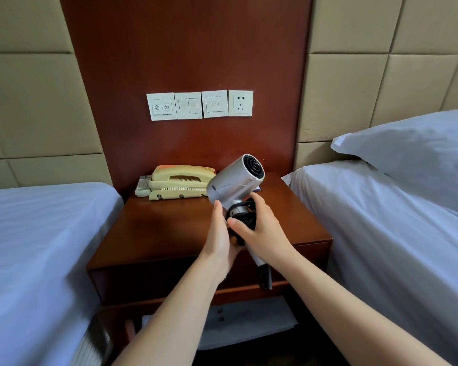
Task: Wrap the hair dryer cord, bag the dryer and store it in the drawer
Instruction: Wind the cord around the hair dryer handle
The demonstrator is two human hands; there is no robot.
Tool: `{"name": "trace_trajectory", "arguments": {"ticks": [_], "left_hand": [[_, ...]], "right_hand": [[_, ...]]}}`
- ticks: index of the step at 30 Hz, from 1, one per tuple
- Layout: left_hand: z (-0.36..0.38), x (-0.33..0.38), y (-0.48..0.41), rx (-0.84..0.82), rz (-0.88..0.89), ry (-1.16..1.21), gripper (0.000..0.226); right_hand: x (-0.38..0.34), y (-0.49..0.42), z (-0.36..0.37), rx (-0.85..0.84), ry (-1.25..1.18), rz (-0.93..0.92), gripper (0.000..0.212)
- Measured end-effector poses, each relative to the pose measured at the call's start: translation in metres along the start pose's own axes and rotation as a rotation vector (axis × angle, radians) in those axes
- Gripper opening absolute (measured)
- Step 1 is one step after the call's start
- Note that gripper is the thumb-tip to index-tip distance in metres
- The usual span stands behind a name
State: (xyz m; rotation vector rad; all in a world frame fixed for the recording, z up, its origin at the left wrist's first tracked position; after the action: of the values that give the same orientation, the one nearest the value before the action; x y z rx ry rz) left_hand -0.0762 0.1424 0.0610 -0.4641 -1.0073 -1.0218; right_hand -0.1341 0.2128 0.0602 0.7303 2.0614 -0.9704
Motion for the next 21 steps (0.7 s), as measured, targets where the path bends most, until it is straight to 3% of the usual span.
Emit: {"name": "trace_trajectory", "arguments": {"ticks": [5,12,18,21], "left_hand": [[-0.001,-0.015,-0.011,-0.079,-0.009,-0.181,0.059],[0.001,-0.019,-0.012,-0.082,0.064,-0.434,0.036],[-0.003,-0.020,-0.013,-0.005,0.141,-0.564,0.033],[-0.011,-0.019,-0.012,0.031,0.195,-0.757,0.027]], "right_hand": [[0.016,0.001,-0.017,0.032,0.010,0.076,0.060],[0.031,0.008,-0.034,0.071,-0.075,0.170,0.055],[0.047,0.006,-0.025,0.071,-0.345,0.347,0.055],[0.057,0.003,-0.017,0.079,-0.562,0.487,0.064]]}}
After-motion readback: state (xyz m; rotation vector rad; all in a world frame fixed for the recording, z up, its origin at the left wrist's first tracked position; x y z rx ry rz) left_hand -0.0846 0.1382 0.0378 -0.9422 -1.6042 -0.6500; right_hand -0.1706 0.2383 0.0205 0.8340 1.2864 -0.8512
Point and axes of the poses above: each hand's wrist, its own y-axis away from the middle knuckle, its own z-axis out of the palm, x = y × z, the point moved 2 cm from there along -y, towards the middle knuckle
